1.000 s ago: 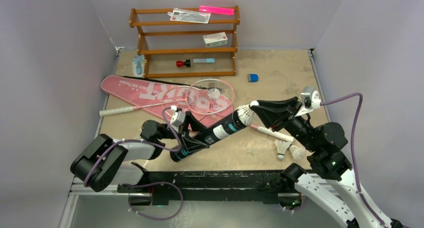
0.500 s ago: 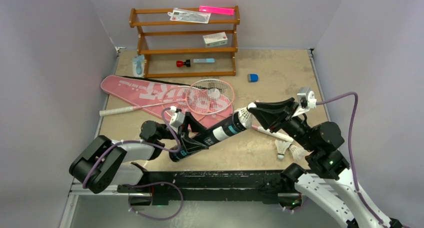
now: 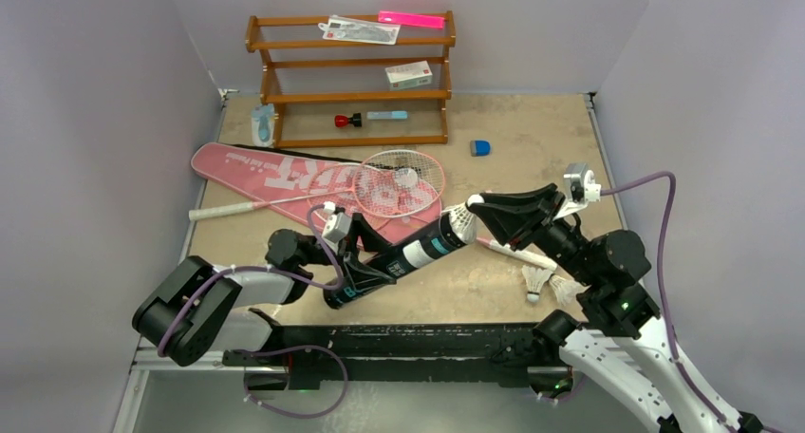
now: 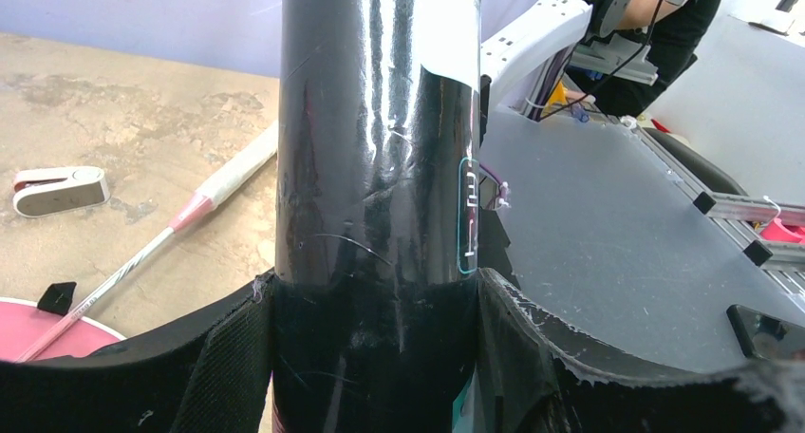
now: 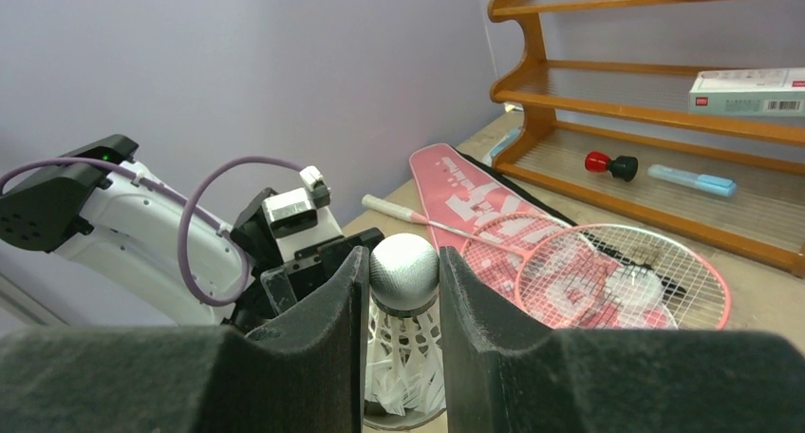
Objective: Pack up the badminton gear
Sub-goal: Place the shuttlecock at the shuttle tube.
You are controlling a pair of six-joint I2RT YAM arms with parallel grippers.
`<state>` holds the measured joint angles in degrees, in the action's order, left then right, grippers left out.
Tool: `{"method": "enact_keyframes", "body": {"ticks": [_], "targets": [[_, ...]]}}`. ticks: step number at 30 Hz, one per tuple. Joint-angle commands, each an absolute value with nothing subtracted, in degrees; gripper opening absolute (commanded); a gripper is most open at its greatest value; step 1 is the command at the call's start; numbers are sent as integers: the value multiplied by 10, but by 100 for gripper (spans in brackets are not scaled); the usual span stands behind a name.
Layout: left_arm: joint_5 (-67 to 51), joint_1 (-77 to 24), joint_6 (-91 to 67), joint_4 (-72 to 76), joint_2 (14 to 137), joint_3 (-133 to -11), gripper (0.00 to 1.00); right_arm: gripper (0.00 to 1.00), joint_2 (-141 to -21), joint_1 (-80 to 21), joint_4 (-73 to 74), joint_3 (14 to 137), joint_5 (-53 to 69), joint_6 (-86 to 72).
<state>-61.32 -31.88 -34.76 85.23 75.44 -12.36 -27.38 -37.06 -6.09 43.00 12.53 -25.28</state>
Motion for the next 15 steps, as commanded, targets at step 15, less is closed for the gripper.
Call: {"method": "enact_keyframes", "body": {"ticks": [15], "targets": [[-562, -316, -280, 834, 744, -139, 48, 0, -324, -370, 22, 508, 106, -234]]}}
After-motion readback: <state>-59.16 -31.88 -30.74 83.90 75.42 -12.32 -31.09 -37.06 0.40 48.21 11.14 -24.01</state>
